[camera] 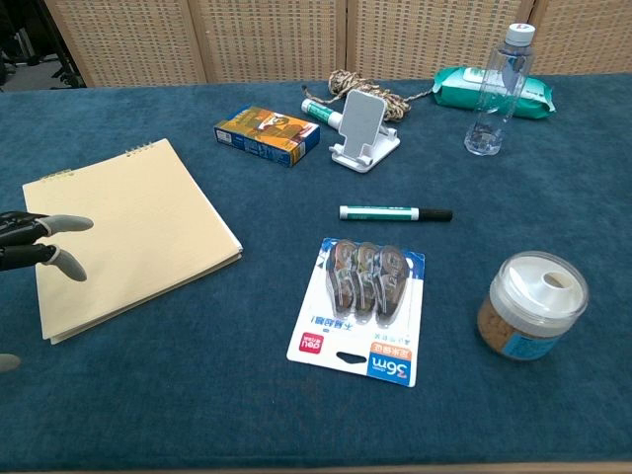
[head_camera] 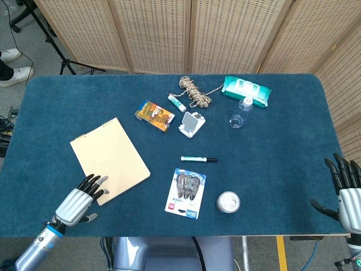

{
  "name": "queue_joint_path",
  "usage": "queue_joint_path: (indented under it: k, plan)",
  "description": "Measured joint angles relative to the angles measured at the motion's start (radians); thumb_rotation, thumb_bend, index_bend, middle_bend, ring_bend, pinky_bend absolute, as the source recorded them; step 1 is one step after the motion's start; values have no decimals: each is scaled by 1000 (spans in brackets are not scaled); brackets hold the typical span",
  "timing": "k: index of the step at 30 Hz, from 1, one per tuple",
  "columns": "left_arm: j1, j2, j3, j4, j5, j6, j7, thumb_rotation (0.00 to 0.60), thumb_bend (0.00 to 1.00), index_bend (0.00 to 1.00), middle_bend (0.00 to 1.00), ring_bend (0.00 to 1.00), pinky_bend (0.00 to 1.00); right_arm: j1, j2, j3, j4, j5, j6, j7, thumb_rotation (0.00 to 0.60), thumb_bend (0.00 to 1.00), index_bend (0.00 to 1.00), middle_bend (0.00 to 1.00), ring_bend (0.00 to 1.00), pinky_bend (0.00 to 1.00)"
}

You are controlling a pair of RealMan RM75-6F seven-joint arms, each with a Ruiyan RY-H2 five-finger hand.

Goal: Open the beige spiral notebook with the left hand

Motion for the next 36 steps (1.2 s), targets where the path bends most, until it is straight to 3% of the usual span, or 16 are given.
queue_joint_path:
  k: [5,36]
  plan:
    - [1,-27,-11,17,-28,6,-6,600,240,327,0,0,0,0,2,0,-1,1,-1,4,600,0,18,0,0,0]
    - [-12,-147,-14,168,-94,16,-72,600,261,401,0,0,0,1,11,1,-4,8,-10,20,600,0,18,0,0,0]
